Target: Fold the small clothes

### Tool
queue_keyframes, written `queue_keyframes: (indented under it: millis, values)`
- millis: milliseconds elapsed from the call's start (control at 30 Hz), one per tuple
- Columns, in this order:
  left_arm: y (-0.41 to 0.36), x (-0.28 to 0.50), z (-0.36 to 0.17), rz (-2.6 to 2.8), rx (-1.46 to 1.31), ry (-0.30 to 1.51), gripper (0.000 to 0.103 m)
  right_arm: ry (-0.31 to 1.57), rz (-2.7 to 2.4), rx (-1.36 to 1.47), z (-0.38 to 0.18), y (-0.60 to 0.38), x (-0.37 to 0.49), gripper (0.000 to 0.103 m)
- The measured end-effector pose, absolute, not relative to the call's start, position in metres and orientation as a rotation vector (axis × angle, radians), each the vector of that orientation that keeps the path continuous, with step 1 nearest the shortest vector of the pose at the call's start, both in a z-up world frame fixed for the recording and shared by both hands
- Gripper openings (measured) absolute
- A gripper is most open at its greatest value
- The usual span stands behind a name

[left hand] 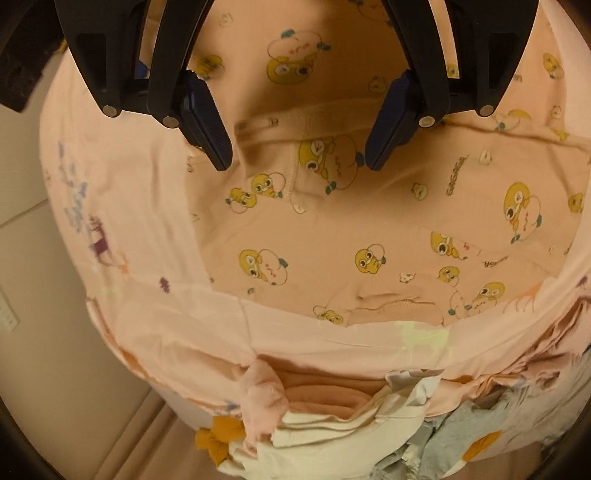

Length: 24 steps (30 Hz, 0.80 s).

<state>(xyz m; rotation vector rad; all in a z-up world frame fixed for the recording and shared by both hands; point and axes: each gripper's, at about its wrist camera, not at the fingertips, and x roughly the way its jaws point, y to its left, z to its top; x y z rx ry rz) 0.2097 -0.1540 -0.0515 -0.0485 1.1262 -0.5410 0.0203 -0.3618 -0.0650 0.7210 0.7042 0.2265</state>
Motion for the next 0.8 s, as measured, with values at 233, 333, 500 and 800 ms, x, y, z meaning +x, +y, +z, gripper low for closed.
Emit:
queue_keyframes:
  millis: [233,333,500,800]
  values:
    - [-0.078,0.194,-0.036,-0.483,-0.15,1.058,0.074,0.754,0.312,0.899,-0.076,-0.354,0.055,0.048]
    - [-0.044,0.187,-0.038,-0.438,-0.162,1.047,0.074,0.78,0.32,0.986,-0.084,-0.349,0.076,0.048]
    - [0.014,0.176,-0.045,-0.364,-0.196,1.049,0.074,0.86,0.268,1.056,-0.094,-0.334,0.107,0.045]
    - [0.08,0.169,-0.07,-0.274,-0.282,1.085,0.074,1.004,0.122,0.92,-0.095,-0.309,0.141,0.009]
